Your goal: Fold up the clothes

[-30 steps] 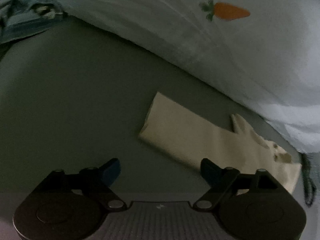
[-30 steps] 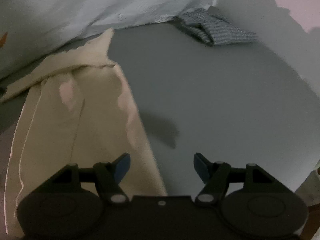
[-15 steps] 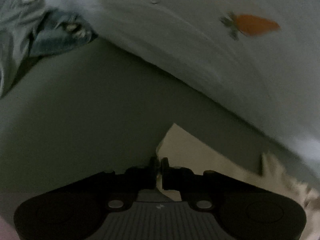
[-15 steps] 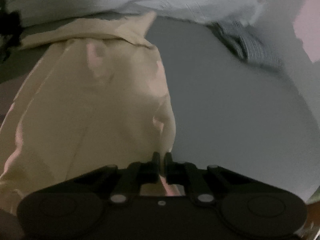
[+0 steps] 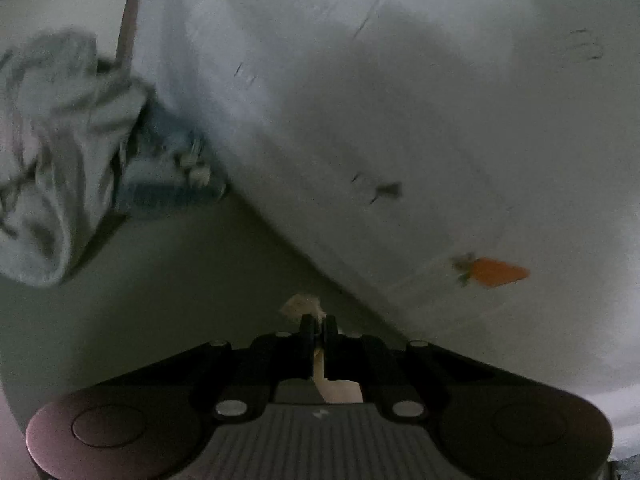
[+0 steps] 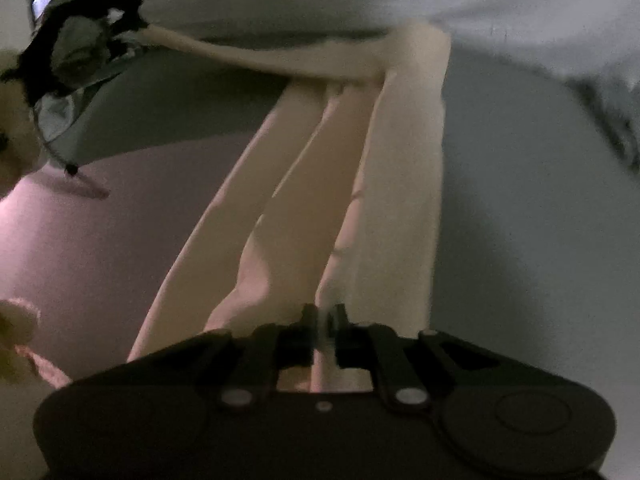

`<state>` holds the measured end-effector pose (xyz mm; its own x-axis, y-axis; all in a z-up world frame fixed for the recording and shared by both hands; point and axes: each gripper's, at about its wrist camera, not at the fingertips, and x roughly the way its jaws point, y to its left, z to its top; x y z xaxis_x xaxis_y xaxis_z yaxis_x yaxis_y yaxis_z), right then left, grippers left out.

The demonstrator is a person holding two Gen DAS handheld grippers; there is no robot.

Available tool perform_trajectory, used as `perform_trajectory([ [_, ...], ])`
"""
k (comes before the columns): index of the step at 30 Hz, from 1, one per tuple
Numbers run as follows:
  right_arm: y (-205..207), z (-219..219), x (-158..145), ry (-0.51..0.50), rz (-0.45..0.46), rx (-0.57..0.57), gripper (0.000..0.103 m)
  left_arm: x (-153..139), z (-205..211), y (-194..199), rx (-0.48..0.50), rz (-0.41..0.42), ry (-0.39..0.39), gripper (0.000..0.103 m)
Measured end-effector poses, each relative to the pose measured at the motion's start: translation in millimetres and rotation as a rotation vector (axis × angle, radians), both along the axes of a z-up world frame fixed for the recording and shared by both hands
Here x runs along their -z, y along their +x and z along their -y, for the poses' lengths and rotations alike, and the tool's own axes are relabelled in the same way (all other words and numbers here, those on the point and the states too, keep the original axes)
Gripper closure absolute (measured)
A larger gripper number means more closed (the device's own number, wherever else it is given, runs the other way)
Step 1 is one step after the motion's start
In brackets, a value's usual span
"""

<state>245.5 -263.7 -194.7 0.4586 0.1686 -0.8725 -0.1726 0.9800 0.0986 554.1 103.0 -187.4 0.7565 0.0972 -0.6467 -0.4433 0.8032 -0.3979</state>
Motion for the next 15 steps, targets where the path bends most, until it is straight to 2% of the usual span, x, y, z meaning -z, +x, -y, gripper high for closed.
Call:
perform_trajectory([
  [4,5,4,8,0.032,-0.045,-0.011,0.085,1,-2,1,0.003,0.013,0.024,0.099],
  [8,5,16,4,0.054,-0.064,0.02,0.076,-27,-3,4,0.047,0.115,0.043,0.099],
  [11,2,33,-6,0.092,-0.046,0.083,0.073,-68,15,0,0.249,0.279,0.081,0.1],
  [12,2,43,-11,0.116,-0.033,0.117,0.073,-86,29,-7,0.351,0.338,0.123,0.1],
  [15,0,74,-26,0.183,0.005,0.219,0.072,-134,81,-43,0.689,0.497,0.174,0.099],
])
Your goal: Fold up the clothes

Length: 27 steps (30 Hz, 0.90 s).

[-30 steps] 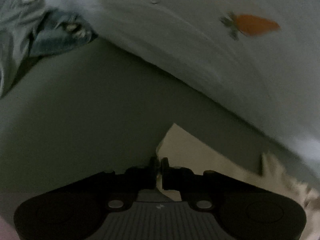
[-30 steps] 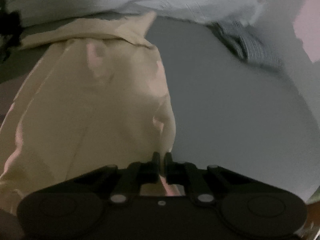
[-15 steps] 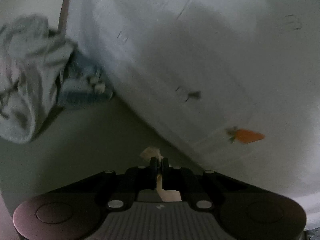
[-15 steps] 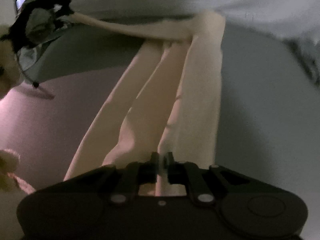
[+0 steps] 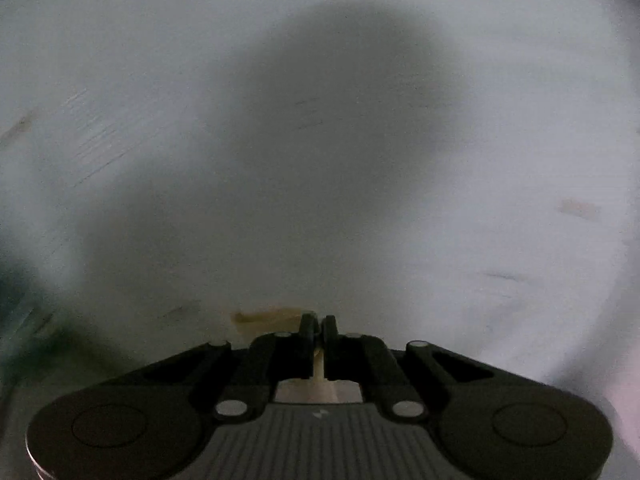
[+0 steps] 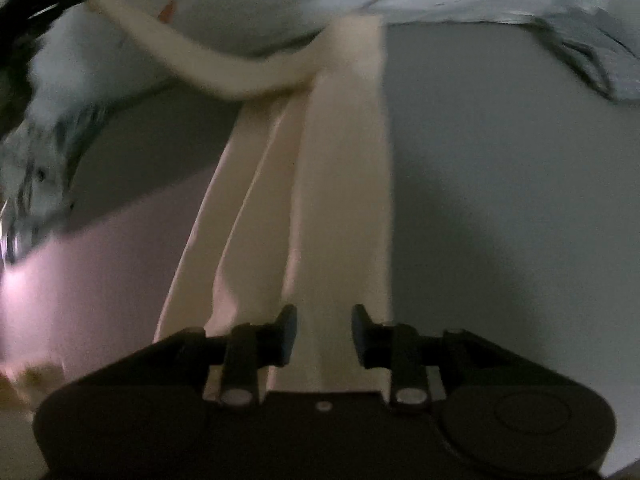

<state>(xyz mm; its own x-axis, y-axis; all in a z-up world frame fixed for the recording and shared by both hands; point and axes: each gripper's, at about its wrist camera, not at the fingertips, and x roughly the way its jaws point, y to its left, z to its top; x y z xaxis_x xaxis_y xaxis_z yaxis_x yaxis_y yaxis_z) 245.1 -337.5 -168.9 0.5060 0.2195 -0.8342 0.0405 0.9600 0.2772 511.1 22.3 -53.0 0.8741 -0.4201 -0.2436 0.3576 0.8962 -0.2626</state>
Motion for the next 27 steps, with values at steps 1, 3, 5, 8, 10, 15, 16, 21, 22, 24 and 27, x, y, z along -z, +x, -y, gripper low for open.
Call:
perform_trajectory([
  [1,-1,11,-5,0.016,0.014,0.035,0.072,-11,16,-14,0.128,0.026,0.005,0.099],
  [3,-4,32,-12,0.055,0.04,0.101,0.071,-23,54,-50,0.406,0.036,0.02,0.099],
  [5,-6,52,-17,0.093,0.062,0.163,0.069,-16,93,-90,0.637,0.019,0.126,0.099],
  [8,-11,75,-17,0.109,0.078,0.225,0.068,36,150,-153,0.887,-0.069,0.359,0.099],
  [10,-12,81,-12,0.098,0.075,0.237,0.067,81,172,-182,0.972,-0.146,0.499,0.098],
  [15,-19,82,6,0.107,0.042,0.193,0.064,164,204,-218,0.986,-0.375,0.719,0.091],
  [16,-20,80,10,0.114,0.033,0.176,0.063,162,203,-217,0.97,-0.389,0.7,0.09],
  [21,-10,65,18,0.126,0.026,0.06,0.06,146,191,-204,0.83,-0.452,0.568,0.068],
  [22,-7,62,18,0.122,0.033,0.037,0.06,144,185,-198,0.787,-0.476,0.53,0.065],
  [24,-1,58,14,0.123,0.06,0.005,0.057,139,172,-186,0.682,-0.516,0.446,0.059],
  [27,18,55,7,0.134,0.123,-0.03,0.057,134,150,-165,0.457,-0.558,0.304,0.054],
])
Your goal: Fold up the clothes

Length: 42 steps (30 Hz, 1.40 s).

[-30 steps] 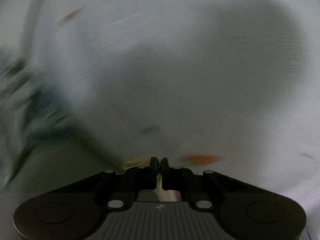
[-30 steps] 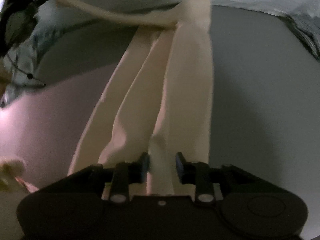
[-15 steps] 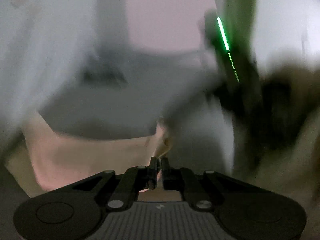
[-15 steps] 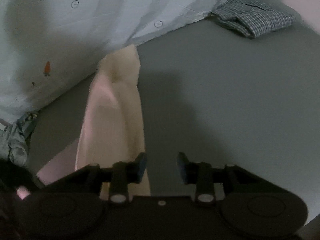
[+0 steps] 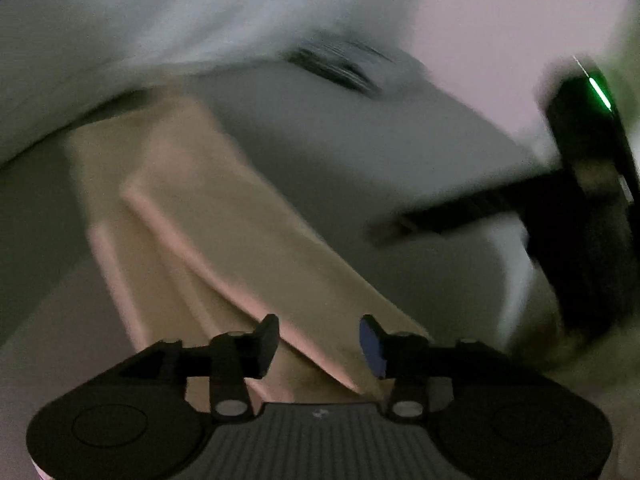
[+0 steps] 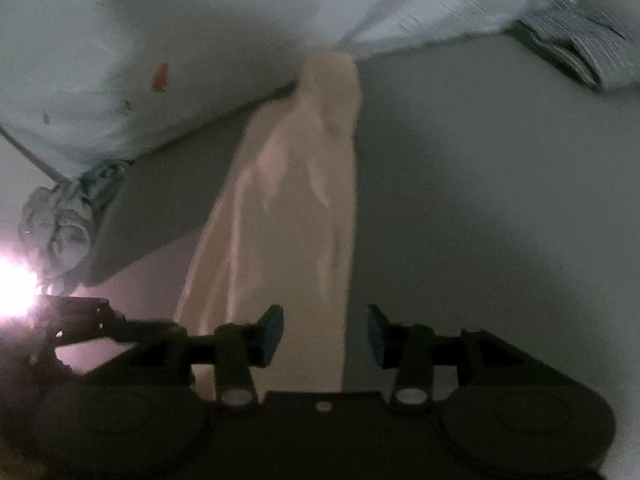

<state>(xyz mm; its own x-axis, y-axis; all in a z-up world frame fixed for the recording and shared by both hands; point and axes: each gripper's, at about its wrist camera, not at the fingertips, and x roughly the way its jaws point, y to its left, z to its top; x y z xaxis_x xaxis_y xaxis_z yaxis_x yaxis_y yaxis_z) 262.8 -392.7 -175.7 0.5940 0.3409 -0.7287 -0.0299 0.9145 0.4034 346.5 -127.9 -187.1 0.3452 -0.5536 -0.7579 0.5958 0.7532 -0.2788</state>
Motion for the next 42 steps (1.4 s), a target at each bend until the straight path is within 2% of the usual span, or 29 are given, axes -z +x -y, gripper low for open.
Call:
perform_trajectory([
  [1,8,-1,-1,-0.002,0.023,-0.006,0.057,-1,-6,8,-0.082,-0.007,-0.013,0.053],
  [3,28,-2,-4,-0.003,0.081,-0.034,0.079,0,-17,26,-0.233,-0.005,-0.02,0.048],
  [4,38,-4,-8,0.002,0.11,-0.051,0.093,0,-20,33,-0.288,0.005,-0.019,0.044],
  [5,49,-6,-11,0.004,0.128,-0.062,0.094,0,-24,39,-0.337,0.016,-0.018,0.042],
  [9,103,-11,-15,-0.034,0.162,-0.071,0.09,5,-31,62,-0.456,0.032,0.036,0.029],
  [10,115,-13,-13,-0.046,0.159,-0.068,0.084,7,-30,67,-0.477,0.032,0.059,0.024],
  [11,129,-12,-11,-0.056,0.153,-0.065,0.067,8,-29,72,-0.498,0.032,0.082,0.021],
  [12,142,-12,-10,-0.06,0.148,-0.062,0.058,10,-32,76,-0.524,0.026,0.108,0.017],
  [13,155,-12,-9,-0.063,0.143,-0.058,0.046,13,-32,82,-0.537,0.018,0.13,0.017],
  [18,212,-13,1,-0.084,0.13,-0.044,0.047,28,-29,123,-0.575,-0.027,0.229,0.017],
  [22,245,-14,11,-0.07,0.109,-0.021,0.047,41,-34,151,-0.604,-0.087,0.229,0.017],
  [27,260,-22,27,-0.06,0.059,-0.054,0.047,50,-29,178,-0.632,-0.104,0.254,0.017],
  [28,261,-23,31,-0.053,0.051,-0.062,0.051,51,-28,182,-0.637,-0.106,0.255,0.017],
  [30,262,-22,35,0.004,0.035,-0.068,0.069,54,-26,188,-0.645,-0.111,0.252,0.017],
  [31,262,-20,36,0.04,0.031,-0.07,0.085,55,-26,188,-0.644,-0.115,0.251,0.017],
  [32,263,-19,36,0.077,0.033,-0.075,0.095,55,-27,187,-0.642,-0.119,0.251,0.017],
  [36,271,-17,28,0.211,0.076,-0.107,0.097,62,-34,185,-0.643,-0.133,0.261,0.017],
  [39,288,-12,32,0.312,0.081,-0.082,0.097,65,-35,185,-0.645,-0.148,0.259,0.017],
  [42,309,-11,55,0.31,0.022,-0.044,0.097,68,-34,184,-0.641,-0.144,0.273,0.016],
])
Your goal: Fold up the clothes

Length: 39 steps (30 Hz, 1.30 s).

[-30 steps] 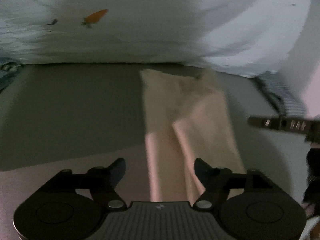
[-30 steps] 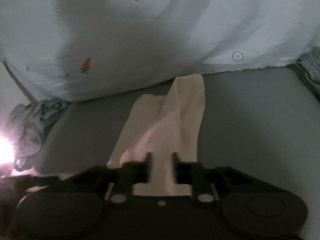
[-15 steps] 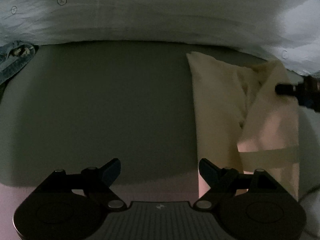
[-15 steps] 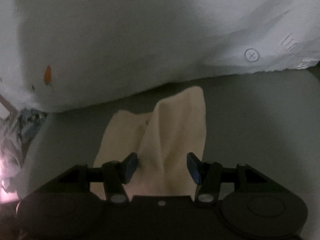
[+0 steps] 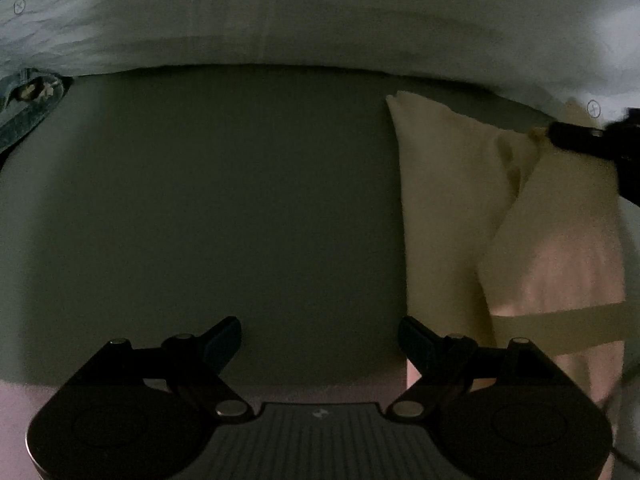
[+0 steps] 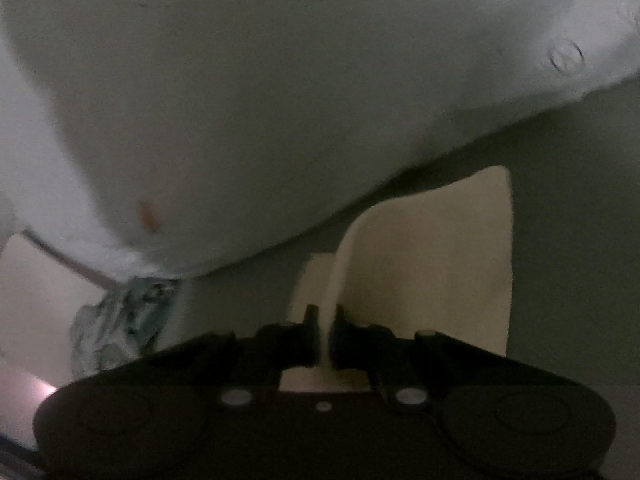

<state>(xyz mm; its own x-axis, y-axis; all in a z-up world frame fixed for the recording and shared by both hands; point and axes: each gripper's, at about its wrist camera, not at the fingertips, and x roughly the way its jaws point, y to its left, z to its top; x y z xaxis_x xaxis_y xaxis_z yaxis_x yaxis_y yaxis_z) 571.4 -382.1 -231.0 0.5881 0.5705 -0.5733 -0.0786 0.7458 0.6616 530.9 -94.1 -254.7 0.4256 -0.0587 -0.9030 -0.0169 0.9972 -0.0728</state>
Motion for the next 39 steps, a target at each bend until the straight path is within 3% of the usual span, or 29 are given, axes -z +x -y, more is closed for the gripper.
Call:
perform_trajectory([
  [3,13,-4,26,-0.056,-0.074,0.008,0.097,0,1,-2,0.008,-0.001,0.014,0.016],
  [5,12,-2,27,-0.028,-0.081,0.027,0.09,-1,0,-5,0.007,-0.007,0.017,0.016],
  [6,10,-1,25,-0.026,-0.088,0.038,0.083,-2,0,-6,0.005,-0.009,0.014,0.016],
  [8,1,2,16,-0.021,-0.079,0.064,0.055,-3,-2,-10,0.0,-0.012,0.005,0.016],
  [9,-7,5,10,-0.021,-0.068,0.079,0.052,-3,-3,-13,-0.001,-0.015,0.004,0.016],
  [15,-80,26,-13,-0.043,-0.089,0.123,0.049,-12,-6,-38,0.018,-0.012,0.004,0.016],
  [20,-169,28,-4,-0.078,-0.177,0.11,0.049,-22,-6,-78,0.089,-0.008,-0.051,0.016],
  [25,-238,19,6,-0.161,-0.248,0.089,0.064,-24,-5,-133,0.147,-0.059,-0.203,0.037],
  [28,-264,18,5,-0.175,-0.271,0.092,0.064,-19,-3,-160,0.157,-0.117,-0.221,0.041],
  [30,-277,20,9,-0.152,-0.297,0.095,0.064,-19,-5,-172,0.163,-0.138,-0.238,0.042],
  [33,-295,25,17,-0.078,-0.323,0.113,0.064,-13,-14,-182,0.154,-0.201,-0.329,0.041],
  [36,-309,39,30,0.078,-0.364,0.157,0.063,-7,-30,-191,0.108,-0.229,-0.44,0.039],
  [39,-326,56,54,0.306,-0.411,0.248,0.06,3,-51,-196,0.028,-0.256,-0.608,0.029],
])
